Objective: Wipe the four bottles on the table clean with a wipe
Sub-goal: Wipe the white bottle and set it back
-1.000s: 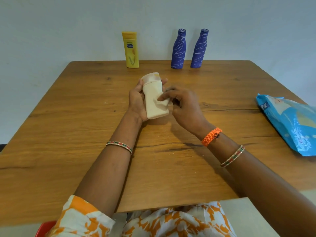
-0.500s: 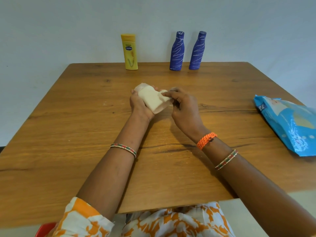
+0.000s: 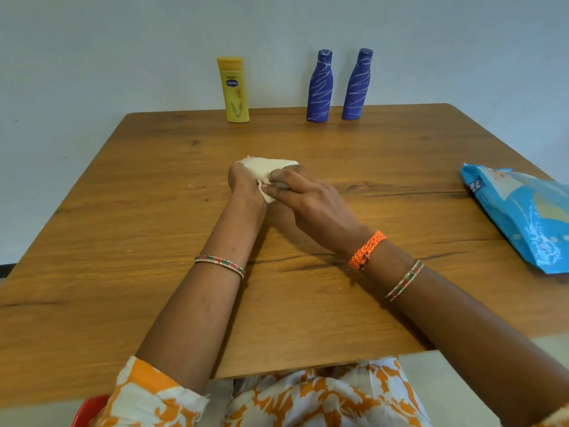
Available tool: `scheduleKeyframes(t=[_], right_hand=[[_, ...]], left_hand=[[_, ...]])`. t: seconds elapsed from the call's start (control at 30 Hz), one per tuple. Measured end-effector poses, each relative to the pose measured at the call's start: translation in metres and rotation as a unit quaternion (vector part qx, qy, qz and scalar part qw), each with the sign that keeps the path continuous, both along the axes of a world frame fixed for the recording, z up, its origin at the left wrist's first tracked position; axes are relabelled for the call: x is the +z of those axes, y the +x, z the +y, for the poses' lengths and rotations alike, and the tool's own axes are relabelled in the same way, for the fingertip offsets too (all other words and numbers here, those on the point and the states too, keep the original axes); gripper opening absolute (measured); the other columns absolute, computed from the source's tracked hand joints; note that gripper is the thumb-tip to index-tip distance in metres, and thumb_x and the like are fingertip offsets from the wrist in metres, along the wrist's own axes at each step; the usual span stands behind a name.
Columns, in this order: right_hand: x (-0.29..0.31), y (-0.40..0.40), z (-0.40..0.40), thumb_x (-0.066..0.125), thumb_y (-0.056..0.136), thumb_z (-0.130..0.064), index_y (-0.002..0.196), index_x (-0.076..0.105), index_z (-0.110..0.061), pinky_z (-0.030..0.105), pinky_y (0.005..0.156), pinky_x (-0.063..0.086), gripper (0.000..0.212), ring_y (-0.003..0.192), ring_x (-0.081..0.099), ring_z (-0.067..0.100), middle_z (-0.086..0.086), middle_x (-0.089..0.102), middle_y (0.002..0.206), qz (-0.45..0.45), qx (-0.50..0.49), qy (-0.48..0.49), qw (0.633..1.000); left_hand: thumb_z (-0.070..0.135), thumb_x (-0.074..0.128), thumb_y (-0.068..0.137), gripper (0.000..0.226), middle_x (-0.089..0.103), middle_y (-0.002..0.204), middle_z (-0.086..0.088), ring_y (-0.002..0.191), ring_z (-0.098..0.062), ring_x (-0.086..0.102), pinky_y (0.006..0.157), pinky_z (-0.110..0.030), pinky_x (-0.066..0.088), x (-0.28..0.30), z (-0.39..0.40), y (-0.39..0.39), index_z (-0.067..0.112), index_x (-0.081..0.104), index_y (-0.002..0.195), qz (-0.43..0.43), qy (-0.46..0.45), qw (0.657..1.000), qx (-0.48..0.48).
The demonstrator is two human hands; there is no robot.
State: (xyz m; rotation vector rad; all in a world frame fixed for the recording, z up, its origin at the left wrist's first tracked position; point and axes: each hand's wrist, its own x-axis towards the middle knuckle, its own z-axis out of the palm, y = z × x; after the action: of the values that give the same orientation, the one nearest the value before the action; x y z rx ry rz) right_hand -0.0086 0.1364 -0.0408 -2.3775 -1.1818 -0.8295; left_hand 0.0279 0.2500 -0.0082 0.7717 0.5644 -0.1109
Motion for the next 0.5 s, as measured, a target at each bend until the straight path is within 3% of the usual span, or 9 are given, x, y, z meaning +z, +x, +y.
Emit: scheduleKeyframes(t=[0.1,0.2,0.3,0.37,0.43,0.5], right_hand=[[0.0,0.005,-0.01,0.047,0.083,0.007,0.108,0.067,-0.002,0.034,0.074,0.053,0.033,0.107,0.055,0.029,0.016,0.062,0.112,-0.023,0.001,0.002,1.0],[-0.002,0.012,-0.014,0.054,0.082,0.012,0.105,0.068,0.0,0.04,0.079,0.054,0.029,0.104,0.059,0.032,0.019,0.064,0.109,-0.017,-0.009,0.065,0.998],[0.006,0.021,-0.021,0.058,0.08,0.014,0.106,0.067,0.001,0.042,0.084,0.054,0.031,0.105,0.062,0.031,0.018,0.066,0.109,-0.01,-0.049,0.117,0.992],[0.008,0.018,-0.021,0.06,0.08,0.013,0.105,0.068,0.001,0.04,0.086,0.054,0.029,0.106,0.062,0.03,0.017,0.067,0.109,-0.033,-0.047,0.09,0.994],[0.003,0.01,-0.015,0.061,0.081,0.011,0.102,0.069,0.001,0.039,0.086,0.053,0.025,0.104,0.062,0.03,0.017,0.068,0.107,-0.069,-0.01,0.027,0.997],[0.003,0.008,-0.014,0.062,0.081,0.01,0.1,0.069,0.002,0.041,0.083,0.054,0.021,0.102,0.062,0.032,0.017,0.068,0.105,-0.09,0.012,-0.004,0.996]], left_hand=[[0.023,0.03,0.099,0.034,0.052,0.082,-0.02,0.07,-0.033,0.053,0.06,-0.039,0.045,0.001,-0.003,0.001,-0.006,0.045,0.091,0.001,-0.025,1.0,-0.004],[0.018,0.026,0.099,0.028,0.052,0.084,-0.019,0.07,-0.033,0.053,0.054,-0.041,0.046,0.0,-0.004,0.004,-0.003,0.044,0.102,-0.011,-0.041,0.999,0.015],[0.014,0.02,0.099,0.031,0.053,0.081,-0.017,0.067,-0.028,0.055,0.046,-0.033,0.049,-0.003,0.001,0.012,0.002,0.048,0.104,-0.015,-0.047,0.997,0.056],[0.016,0.019,0.1,0.037,0.056,0.086,-0.018,0.083,-0.031,0.062,0.046,-0.034,0.05,-0.004,0.001,0.011,0.001,0.048,0.116,-0.007,-0.038,0.998,0.054],[0.019,0.017,0.101,0.045,0.058,0.106,-0.022,0.11,-0.035,0.058,0.06,-0.039,0.049,0.0,-0.002,0.007,-0.004,0.045,0.126,-0.004,-0.025,0.999,0.042],[0.019,0.017,0.101,0.047,0.054,0.123,-0.023,0.119,-0.036,0.052,0.067,-0.039,0.046,0.004,-0.006,0.003,-0.007,0.043,0.129,0.002,-0.025,0.999,0.043]])
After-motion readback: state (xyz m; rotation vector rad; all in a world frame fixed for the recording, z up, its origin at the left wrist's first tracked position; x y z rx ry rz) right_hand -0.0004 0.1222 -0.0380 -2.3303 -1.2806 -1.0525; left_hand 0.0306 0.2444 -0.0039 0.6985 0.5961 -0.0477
